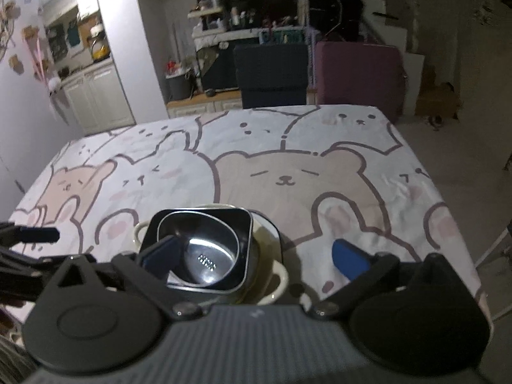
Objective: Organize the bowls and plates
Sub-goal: 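Open both grippers and pull them back from the stack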
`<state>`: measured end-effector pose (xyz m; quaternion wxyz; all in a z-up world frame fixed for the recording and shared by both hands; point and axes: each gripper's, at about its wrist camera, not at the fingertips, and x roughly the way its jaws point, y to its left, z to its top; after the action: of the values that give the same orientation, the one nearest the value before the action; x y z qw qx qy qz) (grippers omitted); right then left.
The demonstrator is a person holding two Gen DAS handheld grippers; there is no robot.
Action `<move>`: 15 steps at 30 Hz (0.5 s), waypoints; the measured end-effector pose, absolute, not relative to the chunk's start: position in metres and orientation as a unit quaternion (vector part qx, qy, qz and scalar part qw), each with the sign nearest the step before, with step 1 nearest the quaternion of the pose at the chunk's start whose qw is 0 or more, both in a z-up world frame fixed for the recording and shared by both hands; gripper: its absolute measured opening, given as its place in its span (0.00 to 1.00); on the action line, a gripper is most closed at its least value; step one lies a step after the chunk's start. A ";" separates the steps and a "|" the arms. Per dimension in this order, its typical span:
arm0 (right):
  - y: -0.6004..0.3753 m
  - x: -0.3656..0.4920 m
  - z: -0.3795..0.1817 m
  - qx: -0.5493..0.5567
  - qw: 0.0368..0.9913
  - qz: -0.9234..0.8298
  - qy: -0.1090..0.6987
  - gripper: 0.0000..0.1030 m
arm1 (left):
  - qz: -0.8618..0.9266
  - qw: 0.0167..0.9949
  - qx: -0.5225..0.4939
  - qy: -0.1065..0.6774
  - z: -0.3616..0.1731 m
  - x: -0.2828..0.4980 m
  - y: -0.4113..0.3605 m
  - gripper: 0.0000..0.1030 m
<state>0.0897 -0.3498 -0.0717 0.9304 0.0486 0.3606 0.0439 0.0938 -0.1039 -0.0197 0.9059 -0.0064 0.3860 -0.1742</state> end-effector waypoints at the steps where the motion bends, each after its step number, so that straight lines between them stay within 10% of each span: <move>1: -0.350 0.083 -0.072 0.051 0.933 0.042 0.355 1.00 | -0.171 0.909 -0.008 0.379 -0.018 0.087 -0.103 1.00; 15: -0.348 -0.003 -0.082 0.050 0.963 0.022 0.264 1.00 | -0.128 0.949 -0.011 0.288 -0.012 0.011 -0.094 1.00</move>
<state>-0.0034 -0.3481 -0.0822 0.9629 0.0499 0.2643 0.0224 0.0111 -0.0944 -0.0123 0.9490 -0.0108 0.2881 -0.1277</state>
